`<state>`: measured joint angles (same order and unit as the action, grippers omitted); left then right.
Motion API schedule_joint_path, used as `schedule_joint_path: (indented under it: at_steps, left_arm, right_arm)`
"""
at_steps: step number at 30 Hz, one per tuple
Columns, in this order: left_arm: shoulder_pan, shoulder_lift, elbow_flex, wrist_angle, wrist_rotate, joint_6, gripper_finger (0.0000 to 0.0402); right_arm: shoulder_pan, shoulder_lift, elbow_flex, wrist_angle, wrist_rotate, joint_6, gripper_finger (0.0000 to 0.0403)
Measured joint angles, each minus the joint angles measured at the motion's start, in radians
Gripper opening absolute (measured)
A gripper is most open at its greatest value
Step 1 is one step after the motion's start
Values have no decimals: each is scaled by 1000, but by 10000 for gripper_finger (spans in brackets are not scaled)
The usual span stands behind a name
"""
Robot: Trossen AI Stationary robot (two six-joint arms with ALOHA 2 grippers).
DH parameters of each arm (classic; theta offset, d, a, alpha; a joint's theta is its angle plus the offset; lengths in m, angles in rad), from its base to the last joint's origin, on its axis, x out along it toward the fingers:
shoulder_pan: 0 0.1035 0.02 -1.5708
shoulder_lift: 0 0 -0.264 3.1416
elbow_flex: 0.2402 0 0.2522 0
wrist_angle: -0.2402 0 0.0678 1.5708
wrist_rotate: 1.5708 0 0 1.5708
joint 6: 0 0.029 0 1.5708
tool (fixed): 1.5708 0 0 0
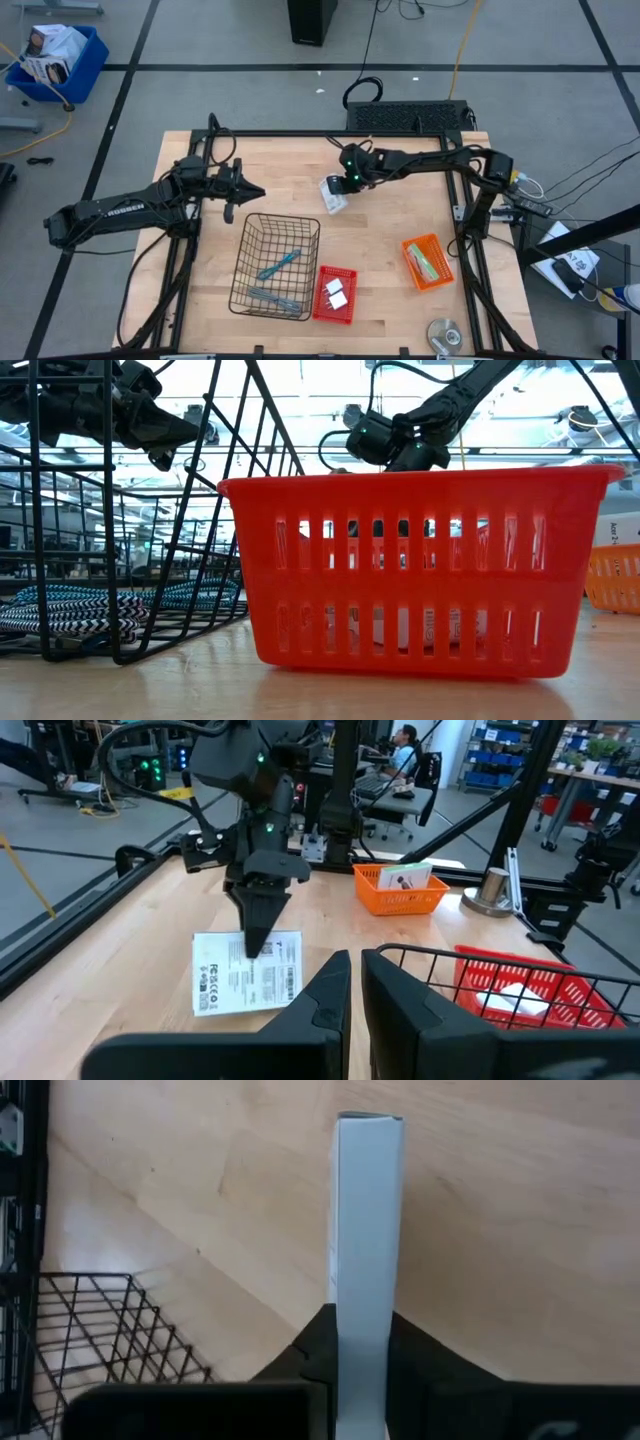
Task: Pick and place items into bin
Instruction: Put the card reader box into the orange basket
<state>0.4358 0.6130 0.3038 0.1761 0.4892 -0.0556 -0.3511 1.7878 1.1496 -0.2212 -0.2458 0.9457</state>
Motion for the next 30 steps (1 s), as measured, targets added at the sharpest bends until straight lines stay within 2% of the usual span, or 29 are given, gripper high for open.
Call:
schedule_joint_path:
  at_steps: [5,12,20,25,30]
  left_arm:
    - [0,0,0,0,0,-3,31]
    - [0,0,0,1,-1,4,31]
    - [0,0,0,1,-2,2,31]
    - [0,0,0,5,-3,2,31]
    - [0,0,0,15,-26,-6,31]
  right_arm:
    - [18,-64,0,-77,-11,3,33]
    - [80,-284,0,-252,121,18,33]
    - [221,-563,0,-653,308,81,33]
    - [345,-681,0,-892,333,131,33]
    - [444,-753,0,-1049,350,194,33]
